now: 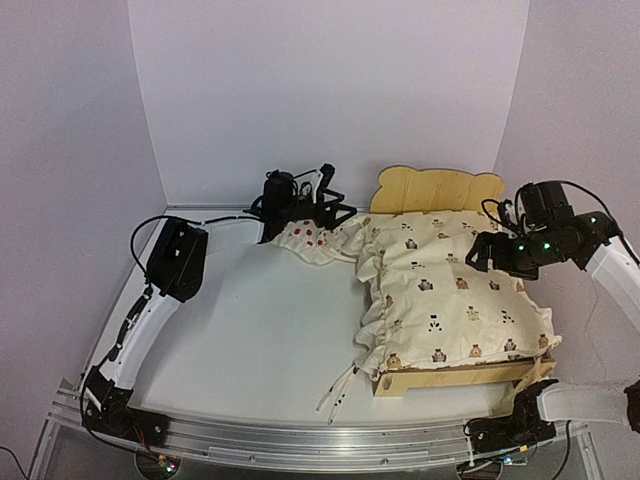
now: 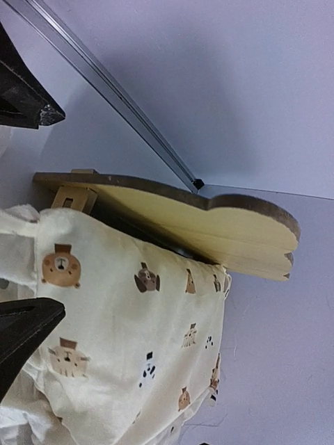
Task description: Set up the pet bed
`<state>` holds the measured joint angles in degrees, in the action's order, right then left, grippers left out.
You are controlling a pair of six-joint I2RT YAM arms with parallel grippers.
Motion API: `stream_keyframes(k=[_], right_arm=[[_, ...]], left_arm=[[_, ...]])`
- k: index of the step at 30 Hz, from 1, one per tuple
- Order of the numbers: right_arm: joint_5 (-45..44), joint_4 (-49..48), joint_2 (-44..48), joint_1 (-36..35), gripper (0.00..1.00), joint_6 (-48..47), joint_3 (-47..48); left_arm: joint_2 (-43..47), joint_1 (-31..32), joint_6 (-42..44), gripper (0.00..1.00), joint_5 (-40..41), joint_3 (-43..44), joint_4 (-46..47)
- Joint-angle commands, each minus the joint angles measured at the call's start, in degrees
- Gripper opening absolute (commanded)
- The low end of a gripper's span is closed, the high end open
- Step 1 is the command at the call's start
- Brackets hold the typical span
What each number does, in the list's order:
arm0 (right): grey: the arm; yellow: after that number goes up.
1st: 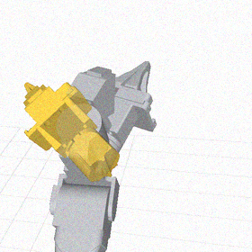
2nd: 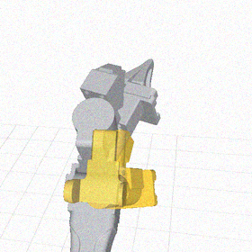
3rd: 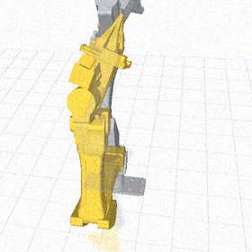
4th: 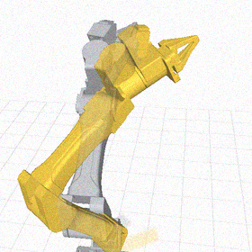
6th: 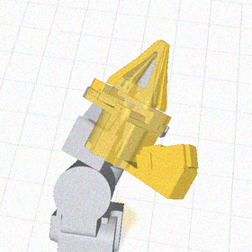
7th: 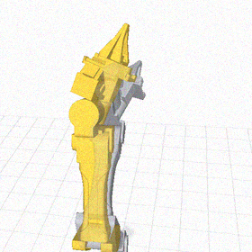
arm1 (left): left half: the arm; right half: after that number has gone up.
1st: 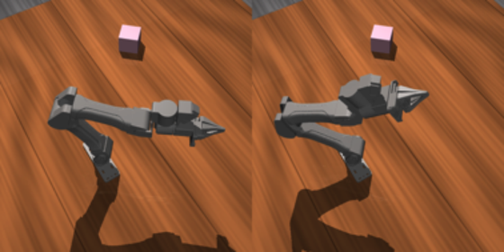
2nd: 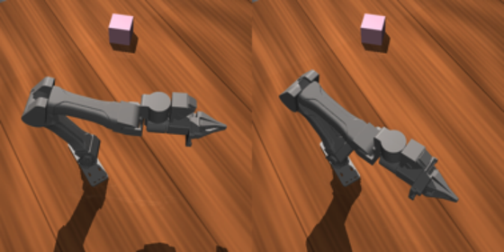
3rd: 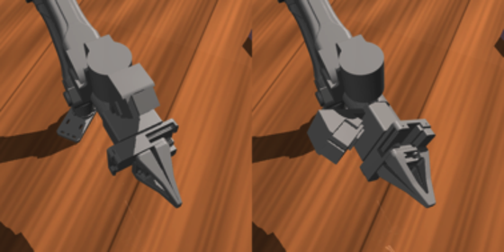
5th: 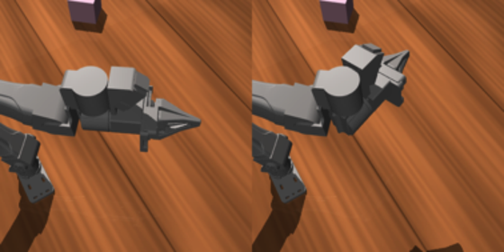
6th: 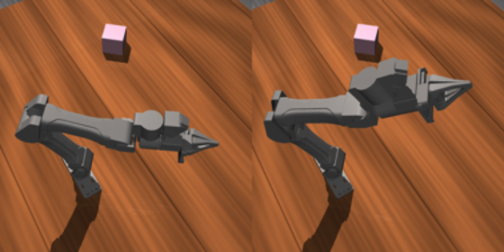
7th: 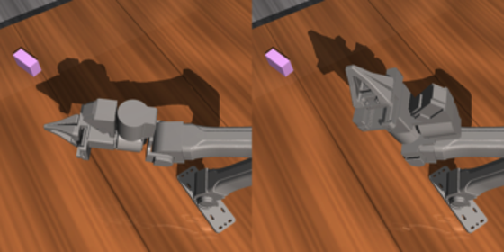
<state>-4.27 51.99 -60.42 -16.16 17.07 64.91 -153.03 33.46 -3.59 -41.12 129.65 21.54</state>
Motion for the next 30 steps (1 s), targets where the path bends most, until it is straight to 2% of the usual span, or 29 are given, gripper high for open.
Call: stream_keyframes(k=[1,4,9,12,15,18,21,26,30], right_arm=[[8.59,0.31,2.46,0.08,0.98,3.05,-1.52],[10.77,-0.20,3.29,0.06,0.98,4.15,-2.68],[12.99,-1.27,4.78,0.00,0.98,8.57,-5.23],[9.37,-1.27,5.74,0.03,0.98,13.12,-6.11],[-0.76,-0.77,5.26,0.02,0.98,12.42,-5.21],[-10.52,-2.39,-0.04,0.34,0.98,11.41,-2.75],[-6.68,-6.38,-9.24,3.66,0.98,11.52,2.20],[-2.10,-9.24,-21.60,13.62,0.98,13.19,11.42],[0.67,-13.01,-26.79,21.04,0.98,14.47,11.17]], left_arm=[[-7.63,-0.41,-5.02,0.83,-2.59,8.84,16.85],[-10.77,-0.41,-9.59,0.80,-0.58,8.22,26.51],[-10.04,-0.32,-16.04,0.77,0.11,4.09,30.75],[-6.53,-0.25,-18.85,0.76,-0.20,-2.10,30.66],[-3.05,-0.07,-22.42,0.74,-1.28,-7.03,29.79],[2.66,0.55,-24.17,0.72,-1.43,-14.35,30.81],[9.31,1.38,-22.64,0.70,-1.51,-22.33,28.08],[21.13,1.82,-20.08,0.69,-0.53,-34.58,23.38],[28.32,2.86,-21.02,0.68,1.19,-47.14,26.03]])
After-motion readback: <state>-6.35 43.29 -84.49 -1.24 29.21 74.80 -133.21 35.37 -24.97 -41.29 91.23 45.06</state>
